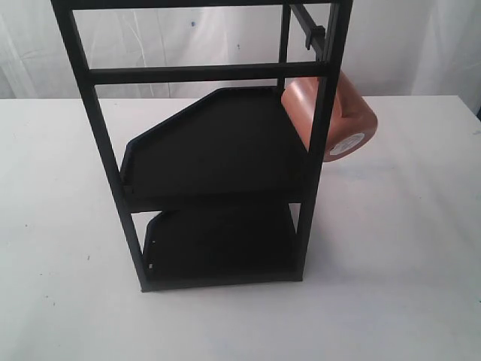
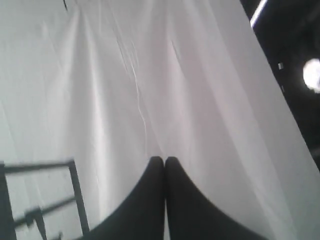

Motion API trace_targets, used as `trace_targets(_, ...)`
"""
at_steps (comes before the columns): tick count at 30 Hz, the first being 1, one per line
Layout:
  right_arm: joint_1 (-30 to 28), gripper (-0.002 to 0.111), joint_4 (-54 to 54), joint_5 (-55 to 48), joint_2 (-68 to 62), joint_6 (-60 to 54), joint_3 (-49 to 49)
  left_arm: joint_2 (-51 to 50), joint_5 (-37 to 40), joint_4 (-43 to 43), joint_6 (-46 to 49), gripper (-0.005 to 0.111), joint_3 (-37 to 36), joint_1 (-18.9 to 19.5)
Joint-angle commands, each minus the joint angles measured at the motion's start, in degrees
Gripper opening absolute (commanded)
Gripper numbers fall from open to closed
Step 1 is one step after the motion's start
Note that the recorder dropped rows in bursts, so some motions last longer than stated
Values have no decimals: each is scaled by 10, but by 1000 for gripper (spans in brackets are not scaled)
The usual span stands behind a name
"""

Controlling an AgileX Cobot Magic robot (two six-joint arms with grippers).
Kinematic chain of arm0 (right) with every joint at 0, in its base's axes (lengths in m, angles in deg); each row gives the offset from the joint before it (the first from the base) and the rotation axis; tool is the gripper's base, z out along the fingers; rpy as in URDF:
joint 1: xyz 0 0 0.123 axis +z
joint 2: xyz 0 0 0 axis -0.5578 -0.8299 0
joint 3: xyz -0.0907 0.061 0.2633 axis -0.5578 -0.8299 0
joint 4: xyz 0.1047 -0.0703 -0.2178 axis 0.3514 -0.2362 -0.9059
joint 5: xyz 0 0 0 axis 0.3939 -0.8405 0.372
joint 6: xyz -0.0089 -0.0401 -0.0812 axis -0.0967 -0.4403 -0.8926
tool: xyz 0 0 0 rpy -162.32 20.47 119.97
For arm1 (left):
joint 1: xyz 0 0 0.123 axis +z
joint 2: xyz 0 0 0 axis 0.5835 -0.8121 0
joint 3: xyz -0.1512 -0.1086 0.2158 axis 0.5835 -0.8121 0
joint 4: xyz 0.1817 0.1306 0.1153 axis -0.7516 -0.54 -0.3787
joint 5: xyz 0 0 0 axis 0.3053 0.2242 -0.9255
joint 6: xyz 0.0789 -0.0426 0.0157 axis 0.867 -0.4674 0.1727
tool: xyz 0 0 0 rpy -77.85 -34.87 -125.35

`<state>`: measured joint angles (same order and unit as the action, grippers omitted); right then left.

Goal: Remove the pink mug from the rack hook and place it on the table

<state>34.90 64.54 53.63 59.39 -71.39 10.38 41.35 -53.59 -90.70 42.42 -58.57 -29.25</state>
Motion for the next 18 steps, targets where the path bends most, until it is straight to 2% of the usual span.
trace_targets(1,-4,0,1,38,3,-39,52,1,-2,5,0,0,-1,-3)
trace_targets(4,-4,0,1,-147,-51,-225,95,1,-2,5,0,0,-1,-3)
trace_targets(5,-4,0,1,-157,-77,-240,98,1,-2,5,0,0,-1,-3)
trace_targets(8,-4,0,2,-238,-208,-225,156,1,-2,5,0,0,-1,-3)
trace_targets(13,-3,0,32,-528,-435,-205,326,1,-2,5,0,0,-1,-3)
trace_targets(18,27,0,120,-619,-510,-304,396,1,-2,5,0,0,-1,-3)
